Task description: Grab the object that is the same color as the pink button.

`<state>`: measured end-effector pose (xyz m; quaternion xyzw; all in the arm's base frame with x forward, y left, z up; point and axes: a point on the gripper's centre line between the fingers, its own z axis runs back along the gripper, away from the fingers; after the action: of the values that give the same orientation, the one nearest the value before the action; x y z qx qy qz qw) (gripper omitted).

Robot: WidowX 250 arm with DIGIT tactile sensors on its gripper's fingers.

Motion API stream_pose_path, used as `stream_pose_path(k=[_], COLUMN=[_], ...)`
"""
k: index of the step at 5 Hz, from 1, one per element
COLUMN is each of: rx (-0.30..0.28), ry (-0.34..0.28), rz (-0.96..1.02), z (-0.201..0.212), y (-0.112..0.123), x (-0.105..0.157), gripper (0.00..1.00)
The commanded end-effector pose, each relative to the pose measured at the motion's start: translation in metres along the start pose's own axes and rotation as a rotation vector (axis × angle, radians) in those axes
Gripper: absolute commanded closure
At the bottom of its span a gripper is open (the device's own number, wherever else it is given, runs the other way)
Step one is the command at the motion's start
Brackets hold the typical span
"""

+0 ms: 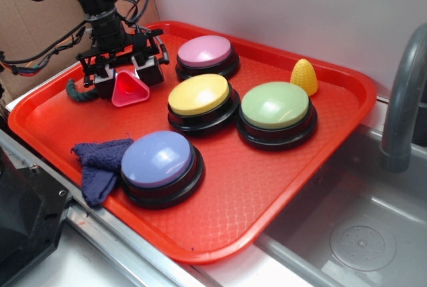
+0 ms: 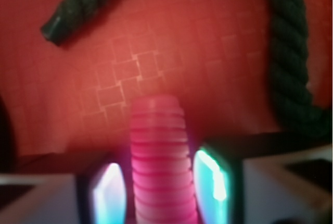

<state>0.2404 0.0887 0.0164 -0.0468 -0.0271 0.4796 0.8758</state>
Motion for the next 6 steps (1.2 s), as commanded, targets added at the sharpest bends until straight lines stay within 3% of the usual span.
stream_pose_path(k=[1,2,3,4,5,6], rx=[-0.005,-0.003,0.036,0.034,-0.002,-0.027], ry=[-0.048,-0.042,-0.041,-0.023,-0.062,-0.061], rz=[-0.004,-0.125,-0.352,-0.559,-0.729,-0.751], z=[0.017,0.041,0.088,0.117,0.138,0.136], y=[-0.001,-0.009,-0.028,-0.042,-0.049,-0.048], x=[0.0,-0.002,-0.014,-0.035,-0.069,-0.081], gripper=[1.0,1.0,1.0,1.0,1.0,1.0])
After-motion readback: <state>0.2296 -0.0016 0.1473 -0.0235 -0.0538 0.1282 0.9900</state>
